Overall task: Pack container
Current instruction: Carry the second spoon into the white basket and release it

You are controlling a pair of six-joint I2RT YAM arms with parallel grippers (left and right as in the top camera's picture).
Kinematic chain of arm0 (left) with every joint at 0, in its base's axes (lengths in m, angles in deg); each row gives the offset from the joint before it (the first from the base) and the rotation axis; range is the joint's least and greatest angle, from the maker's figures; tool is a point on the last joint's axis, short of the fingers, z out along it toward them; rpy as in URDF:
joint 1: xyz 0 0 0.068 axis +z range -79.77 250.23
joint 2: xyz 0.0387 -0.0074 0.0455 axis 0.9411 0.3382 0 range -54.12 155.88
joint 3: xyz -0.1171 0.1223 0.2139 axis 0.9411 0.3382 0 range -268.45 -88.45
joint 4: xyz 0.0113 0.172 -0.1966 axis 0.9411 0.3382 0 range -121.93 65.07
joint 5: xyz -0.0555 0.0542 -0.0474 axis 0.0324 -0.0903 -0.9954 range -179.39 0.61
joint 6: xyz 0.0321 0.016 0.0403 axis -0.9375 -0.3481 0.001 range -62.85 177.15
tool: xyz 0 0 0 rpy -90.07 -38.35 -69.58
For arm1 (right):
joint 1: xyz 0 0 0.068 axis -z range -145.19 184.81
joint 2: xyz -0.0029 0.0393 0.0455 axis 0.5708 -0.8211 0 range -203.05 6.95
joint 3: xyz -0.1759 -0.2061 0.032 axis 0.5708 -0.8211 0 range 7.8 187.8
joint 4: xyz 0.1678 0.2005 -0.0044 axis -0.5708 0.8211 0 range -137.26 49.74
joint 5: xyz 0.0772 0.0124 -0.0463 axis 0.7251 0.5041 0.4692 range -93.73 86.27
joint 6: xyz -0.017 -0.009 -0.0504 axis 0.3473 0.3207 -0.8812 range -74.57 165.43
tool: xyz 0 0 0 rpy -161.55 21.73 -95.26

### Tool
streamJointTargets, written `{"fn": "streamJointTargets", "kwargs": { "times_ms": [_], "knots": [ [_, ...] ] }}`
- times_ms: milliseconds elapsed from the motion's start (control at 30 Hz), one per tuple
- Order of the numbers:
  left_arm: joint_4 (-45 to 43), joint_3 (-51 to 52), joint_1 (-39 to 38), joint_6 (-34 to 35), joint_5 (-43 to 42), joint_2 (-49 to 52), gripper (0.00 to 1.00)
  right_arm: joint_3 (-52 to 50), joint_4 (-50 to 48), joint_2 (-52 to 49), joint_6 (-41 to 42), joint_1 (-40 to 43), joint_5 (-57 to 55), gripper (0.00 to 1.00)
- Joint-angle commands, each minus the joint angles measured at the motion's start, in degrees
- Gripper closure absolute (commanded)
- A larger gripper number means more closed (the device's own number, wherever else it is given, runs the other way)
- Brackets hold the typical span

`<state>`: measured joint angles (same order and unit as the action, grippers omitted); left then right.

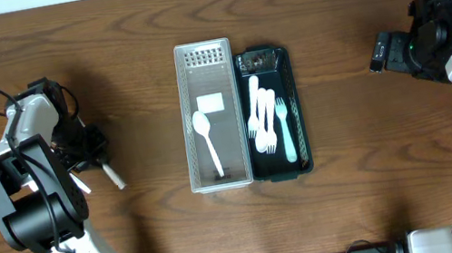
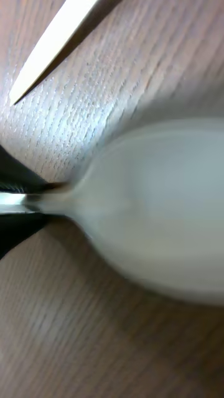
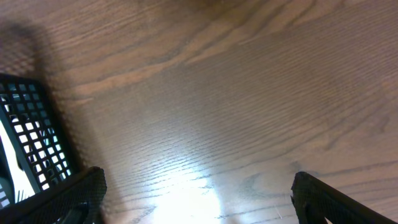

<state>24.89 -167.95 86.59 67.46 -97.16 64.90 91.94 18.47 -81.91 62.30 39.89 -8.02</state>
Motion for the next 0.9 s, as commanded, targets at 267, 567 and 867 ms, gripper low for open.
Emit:
{"fn": "streamJointTargets", "kwargs": {
  "times_ms": [267,567,867],
  "knots": [
    [1.4,-0.2,-0.1,-0.4,-0.1,1.5,0.94,-0.4,0.1,-0.3,-0.9,0.2,0.2,0.01],
    [7.7,-5.3,-6.9,-0.4,0.1,-10.6,0.94,-0.4,-0.2,-0.3,-0.9,0.2,0.2,0.01],
    [9.7,-5.3,-30.9,1.9,0.1,-29.6,0.94,-0.4,-0.2,-0.3,-0.9,0.2,0.2,0.02]
  ]
}}
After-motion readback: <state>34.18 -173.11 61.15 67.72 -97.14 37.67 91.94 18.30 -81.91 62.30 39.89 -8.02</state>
